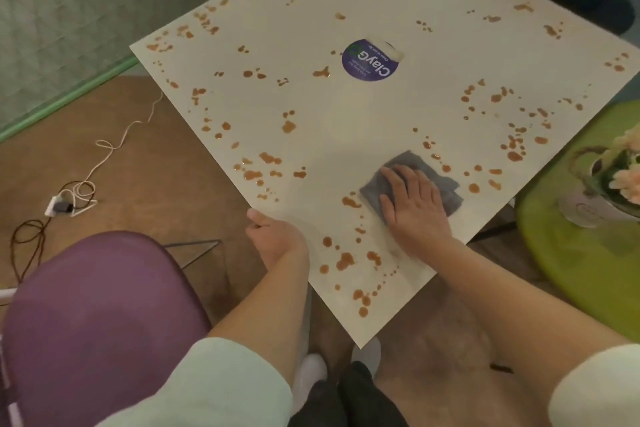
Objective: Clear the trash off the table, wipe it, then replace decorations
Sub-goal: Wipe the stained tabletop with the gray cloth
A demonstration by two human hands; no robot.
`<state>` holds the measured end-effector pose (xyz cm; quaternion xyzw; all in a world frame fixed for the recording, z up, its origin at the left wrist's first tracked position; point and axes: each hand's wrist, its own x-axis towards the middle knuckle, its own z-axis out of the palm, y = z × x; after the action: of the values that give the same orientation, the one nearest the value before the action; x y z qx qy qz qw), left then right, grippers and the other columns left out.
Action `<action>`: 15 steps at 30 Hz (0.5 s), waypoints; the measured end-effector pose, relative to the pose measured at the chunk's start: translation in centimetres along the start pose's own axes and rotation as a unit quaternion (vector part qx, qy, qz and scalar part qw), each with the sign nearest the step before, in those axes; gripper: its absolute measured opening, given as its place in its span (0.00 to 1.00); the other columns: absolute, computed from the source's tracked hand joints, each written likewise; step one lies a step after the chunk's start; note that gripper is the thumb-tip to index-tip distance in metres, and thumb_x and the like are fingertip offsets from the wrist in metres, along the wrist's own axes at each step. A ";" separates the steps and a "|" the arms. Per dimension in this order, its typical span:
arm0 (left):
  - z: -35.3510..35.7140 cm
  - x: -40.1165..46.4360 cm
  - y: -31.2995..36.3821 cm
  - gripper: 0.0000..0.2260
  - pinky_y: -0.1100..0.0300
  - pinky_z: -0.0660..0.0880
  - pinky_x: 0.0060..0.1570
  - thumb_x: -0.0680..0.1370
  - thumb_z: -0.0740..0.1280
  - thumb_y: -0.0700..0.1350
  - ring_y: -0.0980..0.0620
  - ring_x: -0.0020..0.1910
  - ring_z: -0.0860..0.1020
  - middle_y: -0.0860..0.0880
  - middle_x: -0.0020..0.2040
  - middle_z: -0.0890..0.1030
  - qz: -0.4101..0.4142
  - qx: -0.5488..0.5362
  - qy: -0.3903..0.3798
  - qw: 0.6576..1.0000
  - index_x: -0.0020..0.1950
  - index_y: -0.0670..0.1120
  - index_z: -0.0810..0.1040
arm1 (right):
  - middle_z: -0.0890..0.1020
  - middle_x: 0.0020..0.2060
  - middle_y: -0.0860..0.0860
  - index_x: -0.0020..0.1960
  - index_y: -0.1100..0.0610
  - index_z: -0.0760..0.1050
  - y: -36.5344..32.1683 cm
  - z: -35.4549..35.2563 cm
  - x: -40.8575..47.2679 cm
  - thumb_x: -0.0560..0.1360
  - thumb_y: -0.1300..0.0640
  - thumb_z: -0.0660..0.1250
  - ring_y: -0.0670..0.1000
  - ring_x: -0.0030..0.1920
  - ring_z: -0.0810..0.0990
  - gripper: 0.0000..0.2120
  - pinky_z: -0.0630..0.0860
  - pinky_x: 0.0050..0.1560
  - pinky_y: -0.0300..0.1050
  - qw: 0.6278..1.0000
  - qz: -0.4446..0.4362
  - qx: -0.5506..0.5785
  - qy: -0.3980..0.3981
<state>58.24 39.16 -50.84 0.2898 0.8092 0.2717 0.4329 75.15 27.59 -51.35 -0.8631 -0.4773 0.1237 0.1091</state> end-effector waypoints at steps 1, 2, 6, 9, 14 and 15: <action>0.1 0.2 0.1 0.31 0.54 0.64 0.48 0.82 0.40 0.63 0.47 0.46 0.71 0.46 0.58 0.79 -0.001 0.004 -0.001 1.000 0.69 0.45 0.69 | 0.56 0.77 0.49 0.78 0.48 0.53 -0.8 0.1 0.8 0.84 0.46 0.47 0.53 0.77 0.48 0.24 0.42 0.78 0.50 1.000 0.003 0.003 0.000; 0.3 0.4 0.1 0.30 0.54 0.64 0.47 0.82 0.40 0.63 0.47 0.46 0.71 0.46 0.57 0.79 -0.001 0.007 0.001 1.000 0.68 0.45 0.69 | 0.53 0.78 0.50 0.79 0.49 0.52 -1.5 0.3 1.2 0.84 0.45 0.45 0.52 0.78 0.46 0.24 0.39 0.78 0.50 1.000 0.001 0.005 -0.004; 0.2 0.4 -0.1 0.28 0.54 0.65 0.47 0.82 0.41 0.63 0.46 0.46 0.71 0.49 0.53 0.77 -0.008 0.019 -0.002 1.000 0.66 0.46 0.69 | 0.44 0.80 0.47 0.80 0.46 0.43 -1.7 0.9 -1.4 0.84 0.41 0.41 0.47 0.78 0.37 0.27 0.32 0.76 0.47 0.995 -0.078 -0.031 -0.053; 0.3 0.7 -0.2 0.28 0.50 0.68 0.53 0.81 0.40 0.63 0.44 0.48 0.74 0.48 0.54 0.79 -0.004 0.023 -0.008 1.000 0.65 0.46 0.68 | 0.45 0.80 0.47 0.80 0.46 0.43 0.1 0.5 -1.6 0.83 0.40 0.38 0.47 0.79 0.38 0.27 0.35 0.77 0.48 0.992 -0.099 -0.061 -0.051; 0.6 1.0 -0.1 0.28 0.52 0.67 0.50 0.82 0.42 0.63 0.40 0.56 0.77 0.45 0.59 0.79 0.000 0.013 -0.012 1.000 0.65 0.44 0.68 | 0.44 0.80 0.49 0.80 0.48 0.45 -3.1 1.1 2.1 0.84 0.42 0.41 0.50 0.79 0.39 0.27 0.36 0.77 0.49 1.000 0.012 -0.018 -0.013; 0.6 1.0 -0.1 0.28 0.51 0.69 0.52 0.82 0.42 0.63 0.40 0.57 0.77 0.45 0.59 0.79 0.002 0.010 -0.013 1.000 0.66 0.45 0.68 | 0.44 0.80 0.49 0.80 0.48 0.45 -4.0 1.4 1.9 0.83 0.42 0.41 0.50 0.79 0.38 0.27 0.36 0.77 0.50 1.000 0.006 -0.017 -0.014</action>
<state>58.27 39.93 -51.69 0.2989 0.8056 0.2609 0.4400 72.47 31.42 -51.69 -0.8657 -0.4757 0.1287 0.0873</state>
